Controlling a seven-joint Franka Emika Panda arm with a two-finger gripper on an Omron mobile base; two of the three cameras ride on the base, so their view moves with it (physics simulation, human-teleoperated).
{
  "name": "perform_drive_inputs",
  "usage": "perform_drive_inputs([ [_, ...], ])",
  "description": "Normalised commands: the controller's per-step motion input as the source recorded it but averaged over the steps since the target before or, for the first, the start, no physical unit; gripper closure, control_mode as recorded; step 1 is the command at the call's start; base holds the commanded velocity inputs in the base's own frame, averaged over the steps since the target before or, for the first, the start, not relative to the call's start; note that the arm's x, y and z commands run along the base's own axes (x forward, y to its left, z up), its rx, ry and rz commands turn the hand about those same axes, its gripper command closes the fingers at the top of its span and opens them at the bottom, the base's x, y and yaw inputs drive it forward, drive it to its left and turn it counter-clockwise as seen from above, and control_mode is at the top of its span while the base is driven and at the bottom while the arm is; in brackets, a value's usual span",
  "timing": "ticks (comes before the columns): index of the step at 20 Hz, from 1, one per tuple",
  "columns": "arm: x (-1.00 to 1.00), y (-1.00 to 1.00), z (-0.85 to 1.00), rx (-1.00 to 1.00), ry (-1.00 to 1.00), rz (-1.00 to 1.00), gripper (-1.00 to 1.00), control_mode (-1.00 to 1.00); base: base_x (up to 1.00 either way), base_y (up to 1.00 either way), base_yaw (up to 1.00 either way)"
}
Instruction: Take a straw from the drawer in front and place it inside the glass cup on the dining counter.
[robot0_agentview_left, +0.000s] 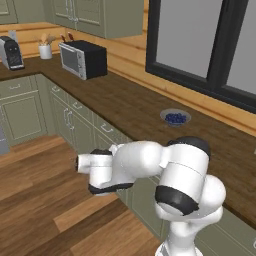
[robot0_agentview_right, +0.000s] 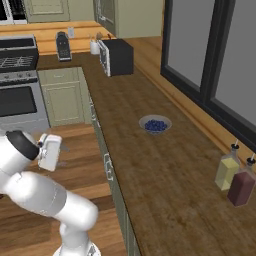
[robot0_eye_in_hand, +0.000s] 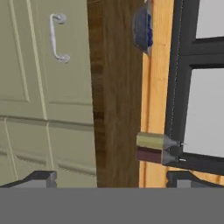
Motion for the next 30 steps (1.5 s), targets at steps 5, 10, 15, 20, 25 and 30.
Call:
perform_drive_inputs([
  [5, 0.31, -0.44, -0.49, -0.06, 0.07, -0.04, -1.00, -1.00, 0.00, 0.00, 0.00],
  [10, 0.36, -0.33, -0.37, -0.02, 0.01, 0.00, -1.00, -1.00, 0.00, 0.00, 0.00],
  [15, 0.36, -0.31, -0.32, -0.05, 0.00, 0.00, -1.00, -1.00, 0.00, 0.00, 0.00],
  [20, 0.31, -0.29, -0.31, -0.05, 0.00, 0.00, -1.00, -1.00, 0.00, 0.00, 0.00],
  [25, 0.42, -0.30, -0.25, -0.03, 0.00, 0.00, -1.00, -1.00, 0.00, 0.00, 0.00],
  [30, 0.52, -0.24, -0.24, -0.03, 0.00, 0.00, -1.00, -1.00, 0.00, 0.00, 0.00],
])
